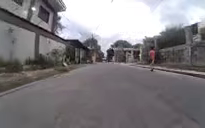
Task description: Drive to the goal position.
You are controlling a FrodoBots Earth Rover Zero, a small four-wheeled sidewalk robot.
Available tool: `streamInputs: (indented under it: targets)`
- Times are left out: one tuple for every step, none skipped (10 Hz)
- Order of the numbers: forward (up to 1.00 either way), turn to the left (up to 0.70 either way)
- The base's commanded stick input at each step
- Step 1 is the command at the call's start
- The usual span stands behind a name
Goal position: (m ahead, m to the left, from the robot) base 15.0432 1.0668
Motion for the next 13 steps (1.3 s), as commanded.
streamInputs:
  targets:
    - [1.0,-0.19]
    - [1.0,-0.36]
    - [1.0,-0.36]
    - [1.0,0.04]
    - [1.0,0.04]
    - [1.0,0.04]
    - [1.0,0.04]
    - [1.0,0.04]
    - [1.0,0.04]
    - [1.0,0.04]
    - [1.0,0.04]
    - [1.0,0.04]
    - [1.0,0.04]
